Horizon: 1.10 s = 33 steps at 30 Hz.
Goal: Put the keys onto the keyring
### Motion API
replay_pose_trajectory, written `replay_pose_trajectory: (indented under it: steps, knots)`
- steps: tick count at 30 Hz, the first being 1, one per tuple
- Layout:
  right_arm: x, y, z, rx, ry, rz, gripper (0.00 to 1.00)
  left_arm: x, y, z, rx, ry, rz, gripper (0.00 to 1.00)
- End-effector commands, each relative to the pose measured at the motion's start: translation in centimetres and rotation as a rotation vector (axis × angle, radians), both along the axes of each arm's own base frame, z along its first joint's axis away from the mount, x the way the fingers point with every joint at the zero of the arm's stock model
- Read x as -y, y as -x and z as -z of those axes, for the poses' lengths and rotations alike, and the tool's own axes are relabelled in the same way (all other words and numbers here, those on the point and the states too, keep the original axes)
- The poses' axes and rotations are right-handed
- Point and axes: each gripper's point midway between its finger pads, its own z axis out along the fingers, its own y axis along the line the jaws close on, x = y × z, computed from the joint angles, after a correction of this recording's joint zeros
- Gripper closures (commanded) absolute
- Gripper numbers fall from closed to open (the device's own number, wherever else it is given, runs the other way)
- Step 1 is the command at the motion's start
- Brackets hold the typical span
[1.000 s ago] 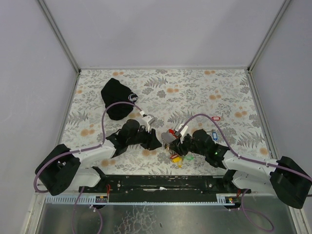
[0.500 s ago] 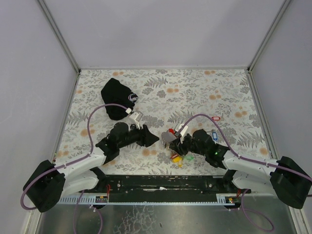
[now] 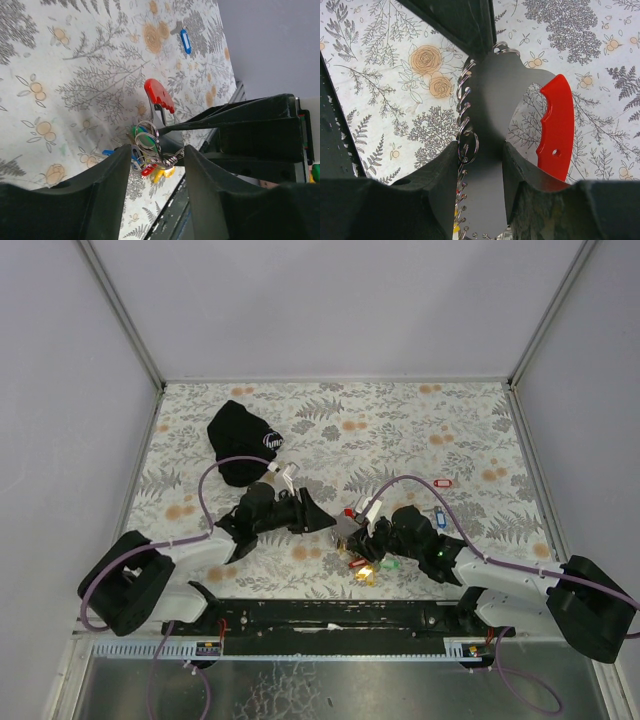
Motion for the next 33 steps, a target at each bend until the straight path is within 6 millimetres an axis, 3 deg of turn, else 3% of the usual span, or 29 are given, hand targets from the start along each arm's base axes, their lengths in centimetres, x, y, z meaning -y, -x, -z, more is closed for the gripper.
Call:
replay_pose_trajectory:
  steps: [1, 9, 12, 16, 21, 27, 33]
  knots:
    - [-1.6, -1.1, -3.3, 0.083, -0.086, -0.019, 0.88, 1.8, -0.1, -2.1, -0.03, 0.131, 0.049, 0.57]
    - [-1.5, -1.5, -3.1, 0.089, -0.068, -0.01, 0.87, 2.5, 0.3, -2.2, -0.068, 0.19, 0.087, 0.86]
    - [-1.5, -1.6, -3.1, 0.086, -0.062, -0.007, 0.81, 2.1, 0.2, -2.2, -0.067, 0.189, 0.054, 1.0]
    - [-1.8, -1.6, -3.6, 0.082, -0.063, -0.015, 0.58, 0.9, -0.5, -1.9, -0.093, 0.163, -0.058, 1.0]
    - [-2.5, -1.7, -4.9, 0.086, -0.08, -0.031, 0.43, -1.1, -1.4, -1.6, -0.144, 0.161, -0.256, 1.0]
    - [-3.6, -2.0, -5.7, 0.181, 0.004, -0.013, 0.3, -2.4, -2.1, -2.2, -0.162, 0.158, -0.435, 1.0]
    - [-3.3, -2.7, -7.5, 0.248, -0.007, 0.023, 0.27, -2.6, -2.4, -2.9, -0.036, 0.115, -0.414, 1.0]
